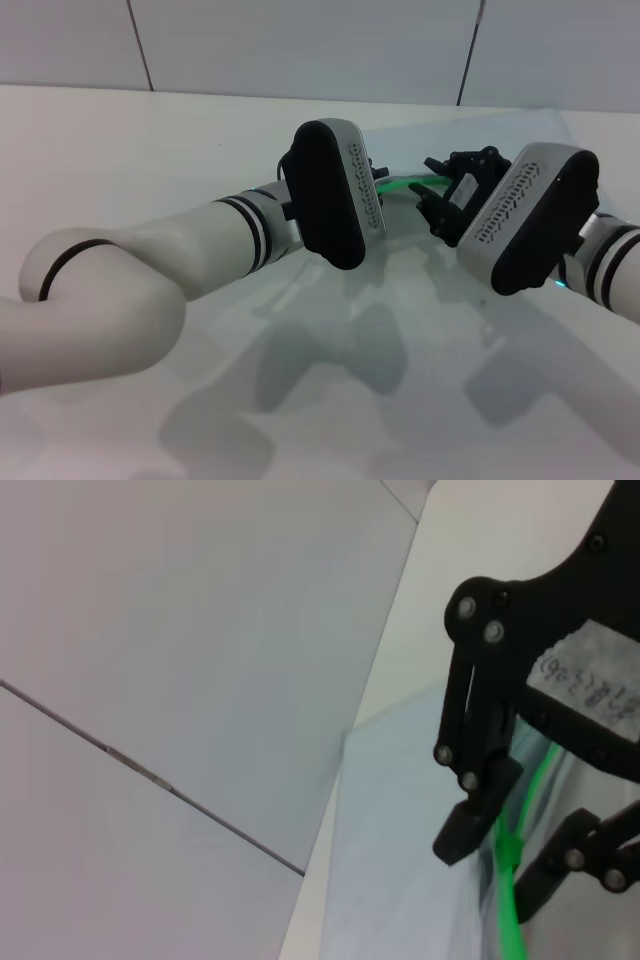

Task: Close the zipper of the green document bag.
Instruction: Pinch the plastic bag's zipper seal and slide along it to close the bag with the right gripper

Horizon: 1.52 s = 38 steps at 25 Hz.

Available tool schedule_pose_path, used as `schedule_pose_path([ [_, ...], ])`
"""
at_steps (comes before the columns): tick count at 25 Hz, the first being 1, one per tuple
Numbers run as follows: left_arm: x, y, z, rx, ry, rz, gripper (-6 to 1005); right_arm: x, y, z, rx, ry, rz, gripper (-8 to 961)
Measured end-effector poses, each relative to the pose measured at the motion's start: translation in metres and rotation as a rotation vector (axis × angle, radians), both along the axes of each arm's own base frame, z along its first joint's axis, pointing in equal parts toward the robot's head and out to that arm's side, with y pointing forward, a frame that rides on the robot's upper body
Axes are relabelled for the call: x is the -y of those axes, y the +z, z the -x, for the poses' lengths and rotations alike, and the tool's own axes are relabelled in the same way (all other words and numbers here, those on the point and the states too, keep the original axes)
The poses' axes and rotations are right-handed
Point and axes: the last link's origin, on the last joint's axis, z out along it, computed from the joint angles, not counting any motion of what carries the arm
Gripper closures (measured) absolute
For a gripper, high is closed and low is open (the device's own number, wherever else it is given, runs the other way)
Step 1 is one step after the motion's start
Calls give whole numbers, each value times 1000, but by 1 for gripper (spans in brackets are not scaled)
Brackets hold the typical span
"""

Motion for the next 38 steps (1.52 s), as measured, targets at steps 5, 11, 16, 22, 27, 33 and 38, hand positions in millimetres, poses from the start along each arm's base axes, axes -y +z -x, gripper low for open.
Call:
schedule_pose_path([
  [5, 0, 0, 0, 0, -1, 0, 941, 0, -1, 0, 1, 1, 3, 752],
  [11, 0, 0, 0, 0, -1, 0, 940, 0, -3, 2, 5, 5, 9, 830],
  [16, 0, 0, 0, 0, -1, 0, 941, 0, -3, 2, 3, 7, 9, 847],
  [22, 0, 0, 0, 0, 0, 0, 940, 0, -3, 2, 0, 3, 8, 863],
  [27, 2, 2, 1, 11, 4, -8, 940, 0, -1, -1, -2, -8, 2, 868],
  [33, 3, 17, 7, 29, 11, -60, 941, -1, 2, -9, 0, -29, -26, 872],
  [38, 6, 29, 11, 65, 31, -98, 941, -2, 9, -24, -6, -77, -60, 870],
])
